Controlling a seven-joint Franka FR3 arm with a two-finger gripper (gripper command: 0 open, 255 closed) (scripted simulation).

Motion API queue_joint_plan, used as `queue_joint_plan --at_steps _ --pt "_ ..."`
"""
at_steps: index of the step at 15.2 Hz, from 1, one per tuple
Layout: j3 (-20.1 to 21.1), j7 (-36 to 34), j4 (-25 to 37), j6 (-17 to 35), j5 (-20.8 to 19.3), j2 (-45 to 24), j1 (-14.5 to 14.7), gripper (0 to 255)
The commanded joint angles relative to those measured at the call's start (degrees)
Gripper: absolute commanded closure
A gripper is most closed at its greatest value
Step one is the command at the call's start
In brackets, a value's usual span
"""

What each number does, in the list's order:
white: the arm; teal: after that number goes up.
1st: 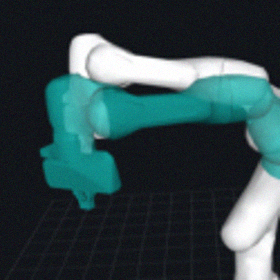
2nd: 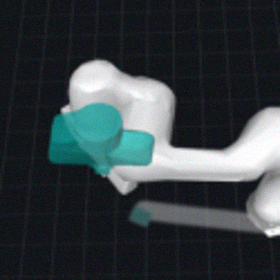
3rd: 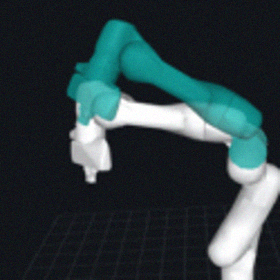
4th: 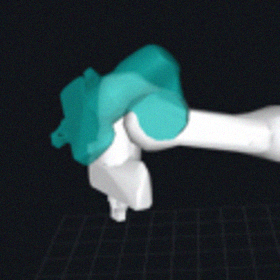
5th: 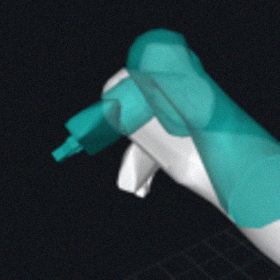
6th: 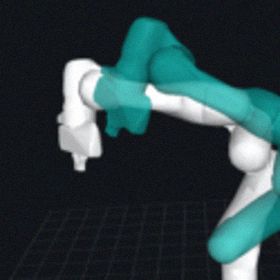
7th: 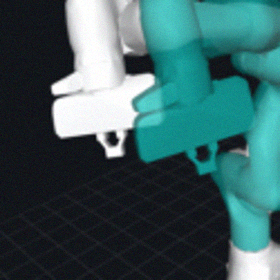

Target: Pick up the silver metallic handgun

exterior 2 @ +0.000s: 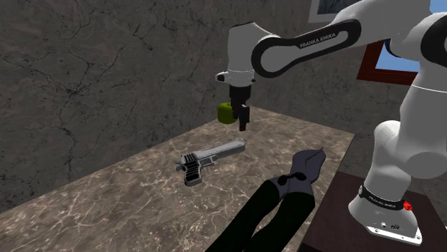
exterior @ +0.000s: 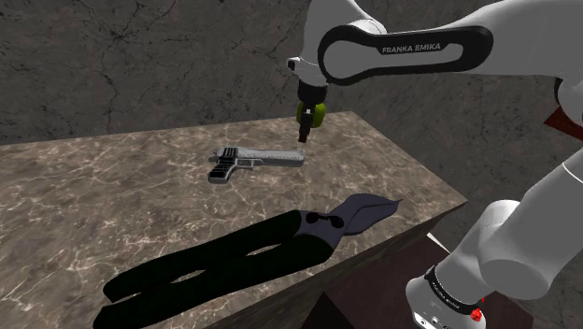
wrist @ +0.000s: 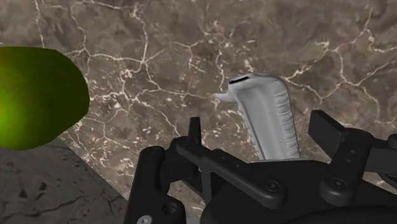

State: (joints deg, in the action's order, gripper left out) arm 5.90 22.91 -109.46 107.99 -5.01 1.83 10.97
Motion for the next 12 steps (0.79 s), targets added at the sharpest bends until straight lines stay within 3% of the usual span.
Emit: queue_joint_plan --at_steps 1,9,12 --pt "1.13 1.09 3.08 0.05 -1.01 -3.54 1.1 0" --pt "5.13 5.05 15.39 -0.69 -6.12 -17.15 6.11 0" --pt "5.07 4.84 14.27 0.72 -6.27 -17.47 6.13 0"
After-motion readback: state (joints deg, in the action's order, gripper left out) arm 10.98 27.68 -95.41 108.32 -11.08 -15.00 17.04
